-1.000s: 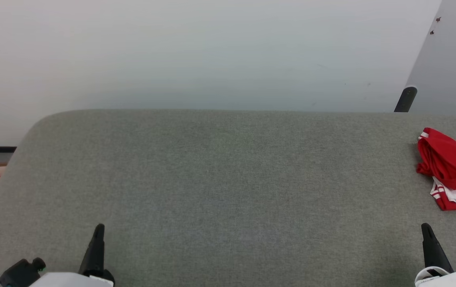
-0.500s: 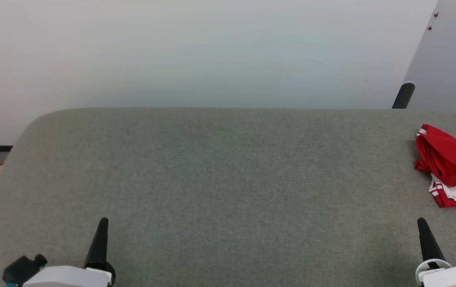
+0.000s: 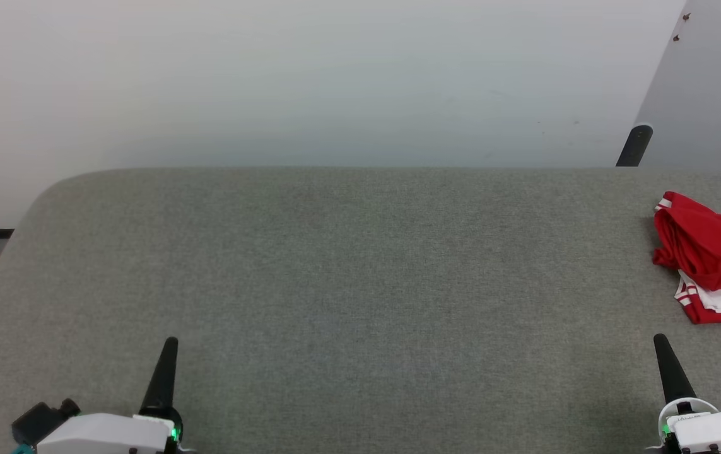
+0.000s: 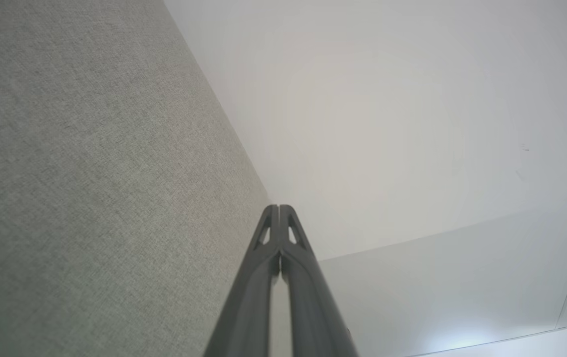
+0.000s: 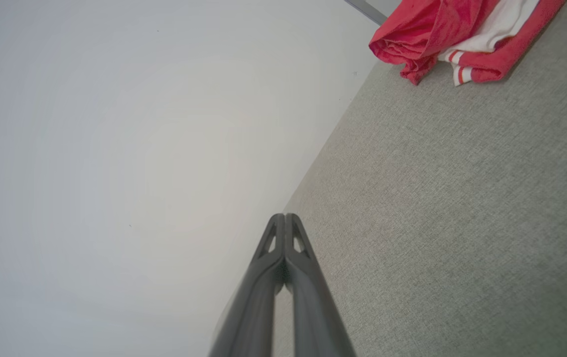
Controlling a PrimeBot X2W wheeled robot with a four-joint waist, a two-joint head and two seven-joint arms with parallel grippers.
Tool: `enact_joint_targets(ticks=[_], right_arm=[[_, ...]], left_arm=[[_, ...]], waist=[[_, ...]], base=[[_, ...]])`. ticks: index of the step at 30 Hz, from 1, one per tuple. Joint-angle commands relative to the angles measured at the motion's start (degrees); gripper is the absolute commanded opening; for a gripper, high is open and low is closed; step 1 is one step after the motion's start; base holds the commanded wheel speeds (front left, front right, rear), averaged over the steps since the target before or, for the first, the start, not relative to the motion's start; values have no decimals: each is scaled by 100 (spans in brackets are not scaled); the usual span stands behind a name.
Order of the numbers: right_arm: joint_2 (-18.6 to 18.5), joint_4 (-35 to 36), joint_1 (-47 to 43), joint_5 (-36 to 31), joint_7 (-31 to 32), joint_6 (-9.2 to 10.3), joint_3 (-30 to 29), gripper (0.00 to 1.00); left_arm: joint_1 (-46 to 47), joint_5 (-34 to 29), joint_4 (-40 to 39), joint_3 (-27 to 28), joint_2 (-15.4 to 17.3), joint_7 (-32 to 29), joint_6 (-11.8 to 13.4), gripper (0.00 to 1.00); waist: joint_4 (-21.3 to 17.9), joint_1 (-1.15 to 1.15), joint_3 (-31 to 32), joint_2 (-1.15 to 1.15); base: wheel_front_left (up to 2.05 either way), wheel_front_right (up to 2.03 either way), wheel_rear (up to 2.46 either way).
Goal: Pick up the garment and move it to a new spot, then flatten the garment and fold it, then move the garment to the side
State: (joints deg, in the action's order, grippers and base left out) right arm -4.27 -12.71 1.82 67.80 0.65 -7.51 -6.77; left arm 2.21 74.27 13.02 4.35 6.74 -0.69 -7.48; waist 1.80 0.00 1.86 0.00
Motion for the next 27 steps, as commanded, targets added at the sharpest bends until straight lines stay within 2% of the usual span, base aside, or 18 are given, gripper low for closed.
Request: enact_joint_targets(ticks=[1, 27], right_arm=[[10, 17, 111, 179, 46, 1, 9, 0], [83, -68, 319, 1469, 361, 2, 20, 0]], left_arm=[[126, 118, -28, 37, -5, -33, -2, 0], [297, 1084, 48, 148, -224, -356, -2, 0]], waist=[[-7, 0, -7, 0], [-95, 0, -107, 0]], base=[[0, 0, 0], [0, 0, 0]])
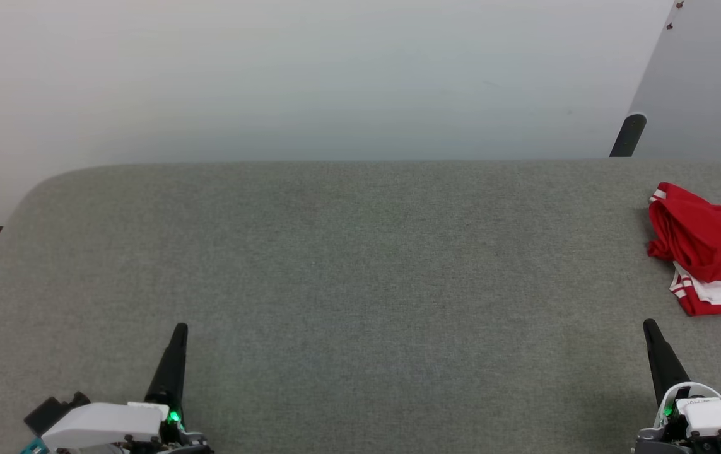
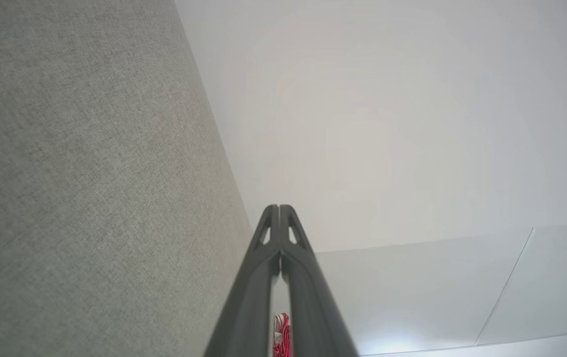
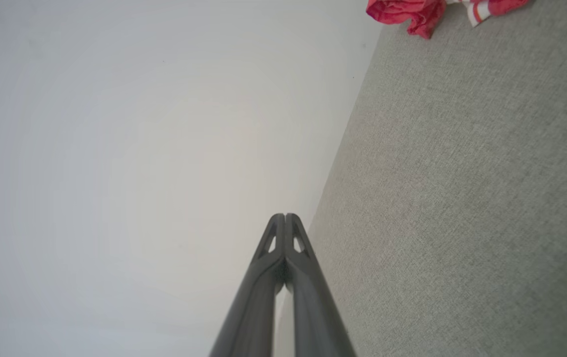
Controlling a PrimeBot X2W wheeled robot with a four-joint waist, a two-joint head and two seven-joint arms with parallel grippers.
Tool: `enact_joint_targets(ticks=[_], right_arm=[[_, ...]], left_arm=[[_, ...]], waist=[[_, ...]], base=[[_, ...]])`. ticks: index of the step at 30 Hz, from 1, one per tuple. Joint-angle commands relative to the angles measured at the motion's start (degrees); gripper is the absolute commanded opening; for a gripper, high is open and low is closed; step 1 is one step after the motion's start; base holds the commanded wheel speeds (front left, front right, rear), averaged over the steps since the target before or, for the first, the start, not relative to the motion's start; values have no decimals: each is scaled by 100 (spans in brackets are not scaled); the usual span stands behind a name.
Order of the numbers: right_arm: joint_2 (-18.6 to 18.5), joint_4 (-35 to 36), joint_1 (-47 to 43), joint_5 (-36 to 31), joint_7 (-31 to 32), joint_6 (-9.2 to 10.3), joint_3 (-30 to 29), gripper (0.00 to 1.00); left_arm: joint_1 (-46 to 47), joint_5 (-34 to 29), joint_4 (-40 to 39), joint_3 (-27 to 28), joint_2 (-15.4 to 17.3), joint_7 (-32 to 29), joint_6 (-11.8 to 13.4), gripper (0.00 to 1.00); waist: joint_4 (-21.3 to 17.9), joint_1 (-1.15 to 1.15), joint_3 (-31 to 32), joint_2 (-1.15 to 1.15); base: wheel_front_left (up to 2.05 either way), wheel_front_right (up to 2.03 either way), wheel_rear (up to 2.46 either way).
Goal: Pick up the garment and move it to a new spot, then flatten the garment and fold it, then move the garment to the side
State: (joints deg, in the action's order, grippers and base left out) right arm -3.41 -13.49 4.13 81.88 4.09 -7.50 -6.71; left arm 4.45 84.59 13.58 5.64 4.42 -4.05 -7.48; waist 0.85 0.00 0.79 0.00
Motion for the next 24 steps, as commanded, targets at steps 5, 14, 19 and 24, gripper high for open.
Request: enact_joint_targets(ticks=[5, 14, 19, 24], right_arm=[[13, -6, 136, 288, 76, 1, 17, 0], [39, -35, 182, 680, 168, 1, 20, 0], [54, -48, 224, 904, 219, 0, 22, 0], [69, -61, 266, 1088, 266, 0, 24, 0]], left_arm=[[107, 222, 6, 39, -33, -79, -2, 0], [152, 505, 28, 75, -101, -177, -2, 0], [185, 665, 41, 93, -138, -228, -2, 0], [216, 799, 52, 111, -172, -275, -2, 0]], waist=[[-18, 0, -21, 0], [-50, 0, -57, 0], [-68, 0, -77, 0], [-85, 0, -97, 0]], base=[[0, 0, 0], [0, 0, 0], [0, 0, 0], [0, 0, 0]])
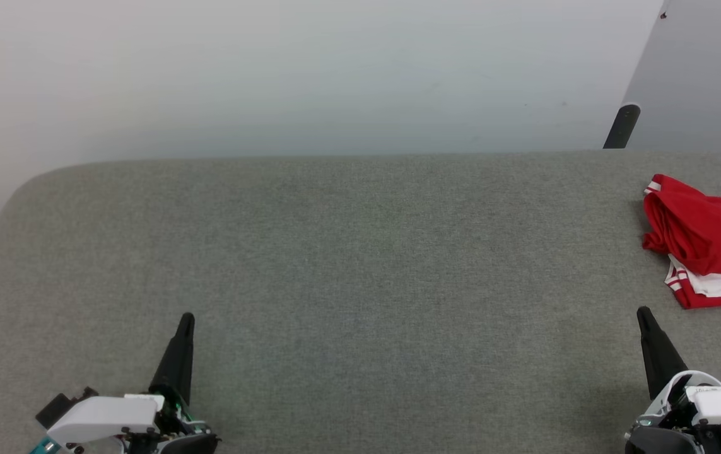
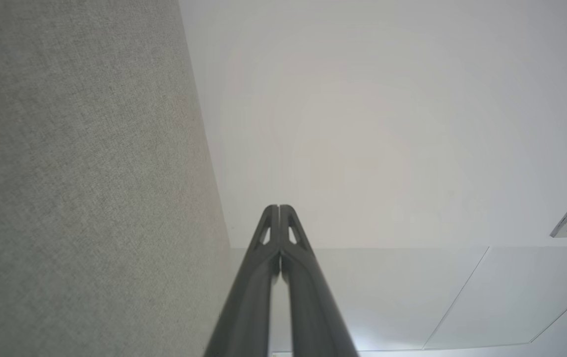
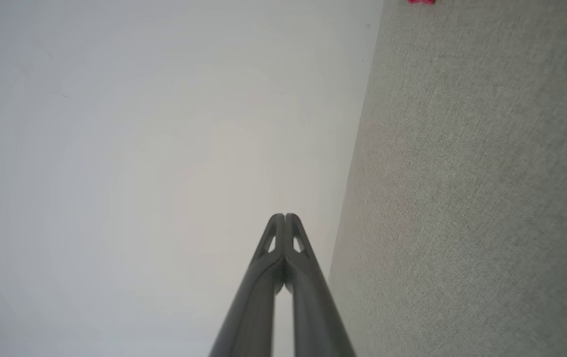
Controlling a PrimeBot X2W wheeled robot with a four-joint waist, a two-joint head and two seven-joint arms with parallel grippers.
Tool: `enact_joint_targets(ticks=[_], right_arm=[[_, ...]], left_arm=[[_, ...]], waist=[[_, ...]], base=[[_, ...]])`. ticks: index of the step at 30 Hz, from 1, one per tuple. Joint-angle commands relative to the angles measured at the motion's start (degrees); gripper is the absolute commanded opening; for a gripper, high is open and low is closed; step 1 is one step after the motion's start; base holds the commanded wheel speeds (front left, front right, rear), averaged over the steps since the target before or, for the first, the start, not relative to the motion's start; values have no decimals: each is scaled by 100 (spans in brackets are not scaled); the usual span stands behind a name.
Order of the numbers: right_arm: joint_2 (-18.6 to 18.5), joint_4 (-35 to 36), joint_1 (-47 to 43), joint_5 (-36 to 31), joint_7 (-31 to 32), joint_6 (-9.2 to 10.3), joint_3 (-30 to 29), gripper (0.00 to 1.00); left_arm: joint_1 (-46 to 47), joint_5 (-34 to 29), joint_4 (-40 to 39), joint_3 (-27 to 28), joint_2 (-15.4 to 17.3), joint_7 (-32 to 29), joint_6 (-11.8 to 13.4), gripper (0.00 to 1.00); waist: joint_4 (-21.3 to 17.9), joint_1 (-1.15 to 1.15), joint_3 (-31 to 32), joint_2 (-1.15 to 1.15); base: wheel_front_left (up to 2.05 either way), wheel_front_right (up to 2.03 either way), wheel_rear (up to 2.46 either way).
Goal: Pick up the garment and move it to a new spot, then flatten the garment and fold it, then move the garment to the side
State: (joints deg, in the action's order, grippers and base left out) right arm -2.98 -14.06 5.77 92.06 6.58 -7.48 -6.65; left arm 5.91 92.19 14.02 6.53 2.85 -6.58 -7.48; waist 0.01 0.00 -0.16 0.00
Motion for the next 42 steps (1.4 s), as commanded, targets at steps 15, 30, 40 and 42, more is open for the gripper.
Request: enact_joint_targets(ticks=[15, 30, 40, 42], right_arm=[[23, -2, 61, 44, 16, -2, 19, 0], [23, -2, 61, 44, 15, -2, 19, 0], [23, -2, 61, 45, 15, -2, 19, 0], [23, -2, 61, 45, 15, -2, 19, 0]], left_arm=[[64, 22, 6, 17, -5, -19, -2, 0], [64, 22, 6, 18, -5, -18, -2, 0], [63, 24, 6, 14, -5, -17, -2, 0], [63, 25, 6, 16, -5, -16, -2, 0]], waist=[[-1, 0, -2, 0], [-1, 0, -2, 0], [-1, 0, -2, 0], [-1, 0, -2, 0]], base=[[0, 0, 0], [0, 0, 0], [0, 0, 0], [0, 0, 0]])
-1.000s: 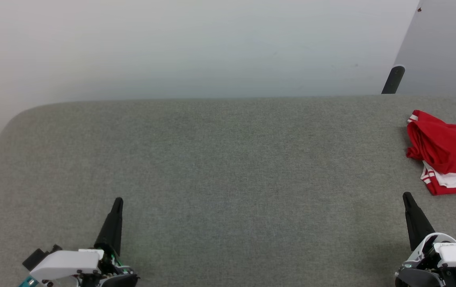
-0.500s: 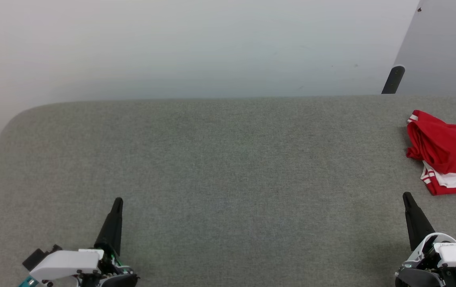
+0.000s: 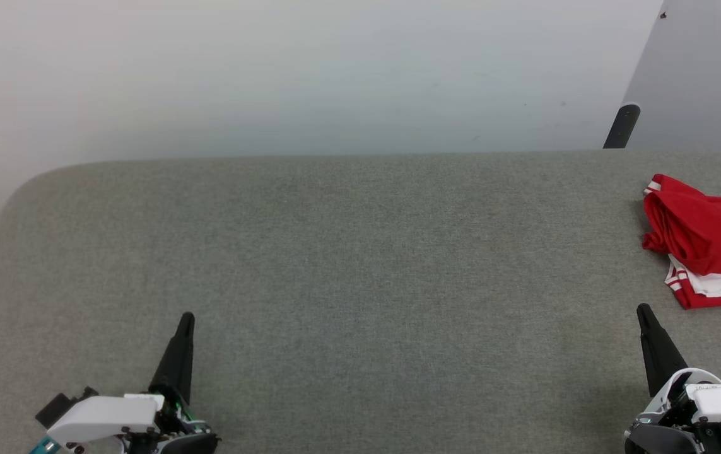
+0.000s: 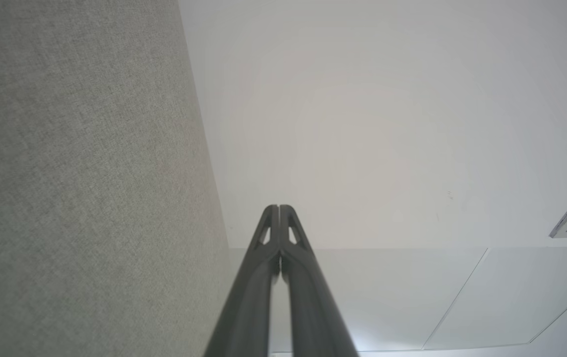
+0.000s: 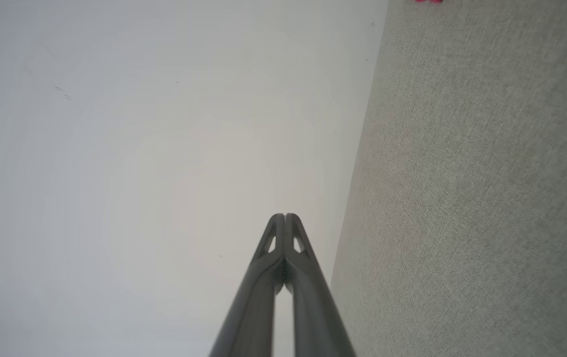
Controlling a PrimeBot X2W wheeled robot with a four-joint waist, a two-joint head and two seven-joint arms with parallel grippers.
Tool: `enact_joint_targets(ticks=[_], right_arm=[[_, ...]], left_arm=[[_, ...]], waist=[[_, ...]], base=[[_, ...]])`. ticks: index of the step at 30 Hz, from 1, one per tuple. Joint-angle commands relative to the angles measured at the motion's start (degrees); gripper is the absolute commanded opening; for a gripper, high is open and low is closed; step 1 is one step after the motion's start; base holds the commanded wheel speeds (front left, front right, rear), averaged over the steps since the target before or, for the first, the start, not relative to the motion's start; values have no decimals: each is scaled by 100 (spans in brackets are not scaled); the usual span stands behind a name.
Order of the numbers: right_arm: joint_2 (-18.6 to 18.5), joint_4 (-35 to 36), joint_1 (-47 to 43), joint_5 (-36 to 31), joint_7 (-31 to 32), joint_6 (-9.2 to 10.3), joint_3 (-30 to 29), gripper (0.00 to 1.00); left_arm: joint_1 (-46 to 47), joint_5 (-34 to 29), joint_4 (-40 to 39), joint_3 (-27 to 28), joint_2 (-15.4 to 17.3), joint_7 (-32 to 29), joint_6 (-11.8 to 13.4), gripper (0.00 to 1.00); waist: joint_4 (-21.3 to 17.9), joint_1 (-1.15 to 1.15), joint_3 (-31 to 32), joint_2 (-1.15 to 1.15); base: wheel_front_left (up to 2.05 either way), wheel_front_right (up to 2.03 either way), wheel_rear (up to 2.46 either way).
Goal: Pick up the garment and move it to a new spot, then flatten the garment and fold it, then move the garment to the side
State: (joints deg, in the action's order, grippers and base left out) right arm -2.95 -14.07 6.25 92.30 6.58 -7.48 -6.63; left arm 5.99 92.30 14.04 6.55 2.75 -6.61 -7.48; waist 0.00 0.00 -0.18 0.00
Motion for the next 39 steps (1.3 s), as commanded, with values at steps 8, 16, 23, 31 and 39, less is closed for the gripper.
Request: enact_joint_targets(ticks=[8, 16, 23, 31, 39], right_arm=[[20, -1, 12, 21, 15, -2, 17, 0], [20, -1, 12, 21, 14, -2, 17, 0], [20, -1, 12, 21, 14, -2, 18, 0], [20, -1, 12, 21, 14, -2, 18, 0], [20, -1, 12, 21, 14, -2, 18, 0]], left_arm=[[55, 15, 5, 13, 5, -12, -2, 0], [55, 16, 5, 11, 5, -10, -2, 0], [55, 16, 5, 10, 5, -11, -2, 0], [54, 17, 5, 9, 5, -10, -2, 0], [54, 18, 5, 10, 5, -9, -2, 0]], waist=[[0, 0, 0, 0], [0, 0, 0, 0], [0, 0, 0, 0], [0, 0, 0, 0], [0, 0, 0, 0]], base=[[0, 0, 0], [0, 0, 0], [0, 0, 0], [0, 0, 0], [0, 0, 0]])
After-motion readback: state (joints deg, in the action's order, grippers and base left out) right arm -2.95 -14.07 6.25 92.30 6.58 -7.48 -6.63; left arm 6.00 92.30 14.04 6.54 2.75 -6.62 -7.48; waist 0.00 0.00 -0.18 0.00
